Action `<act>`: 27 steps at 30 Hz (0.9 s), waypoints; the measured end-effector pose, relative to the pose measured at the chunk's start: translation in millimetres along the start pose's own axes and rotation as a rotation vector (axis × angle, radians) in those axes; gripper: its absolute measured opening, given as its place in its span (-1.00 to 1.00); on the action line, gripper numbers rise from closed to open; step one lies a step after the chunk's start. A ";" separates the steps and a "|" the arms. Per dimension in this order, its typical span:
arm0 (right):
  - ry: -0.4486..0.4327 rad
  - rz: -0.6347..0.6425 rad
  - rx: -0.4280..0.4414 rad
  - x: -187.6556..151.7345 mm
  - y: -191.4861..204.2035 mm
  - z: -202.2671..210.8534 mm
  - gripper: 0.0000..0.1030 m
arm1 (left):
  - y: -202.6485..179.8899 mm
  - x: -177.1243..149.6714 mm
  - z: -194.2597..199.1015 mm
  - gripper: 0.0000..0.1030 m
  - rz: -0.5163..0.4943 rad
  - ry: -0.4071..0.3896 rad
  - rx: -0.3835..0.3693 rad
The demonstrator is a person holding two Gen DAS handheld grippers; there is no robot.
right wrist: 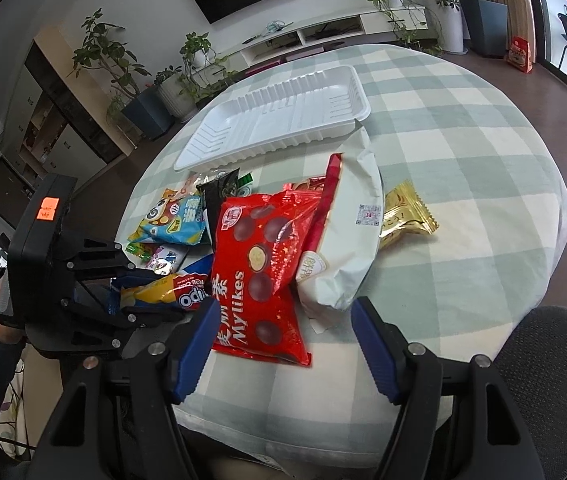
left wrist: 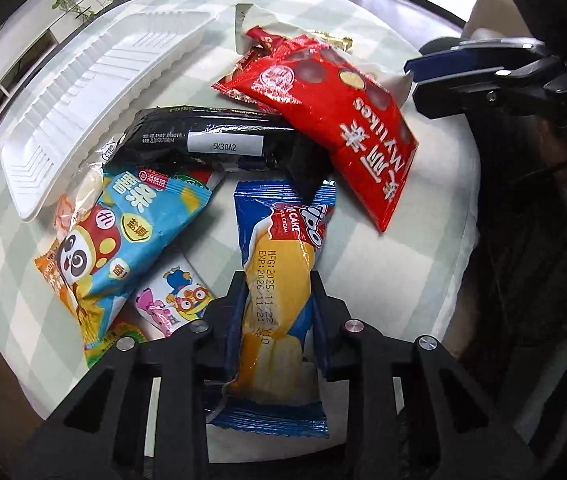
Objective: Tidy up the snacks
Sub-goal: 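Grasp the blue-and-yellow cake bar with the left tool while the right tool grasps the white-and-red packet, then lift the cake bar with the left tool while the right tool lifts the white packet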
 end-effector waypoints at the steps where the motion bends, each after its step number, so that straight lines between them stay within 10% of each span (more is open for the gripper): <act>1: 0.000 -0.006 -0.001 0.6 -2.0 0.1 0.39 | 0.0 -0.9 1.5 -0.50 0.016 -0.009 -0.025; 17: 0.053 -0.188 0.036 28.6 -42.5 -11.7 0.12 | 4.4 -36.8 40.2 -0.56 0.333 -0.259 -0.207; 27: 0.140 -0.208 0.032 41.5 -44.2 -34.3 0.12 | -20.7 -30.6 23.8 -0.53 0.240 -0.157 -0.134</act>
Point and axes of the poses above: each gripper's, at about its wrist camera, not at the fingertips, and z roughly against the way its jaws point, y to its left, x to its top, the point moved 5 cm from there along -z, roughly the way its jaws point, and after that the axes turned 12 degrees about y, right-handed, at the moved point
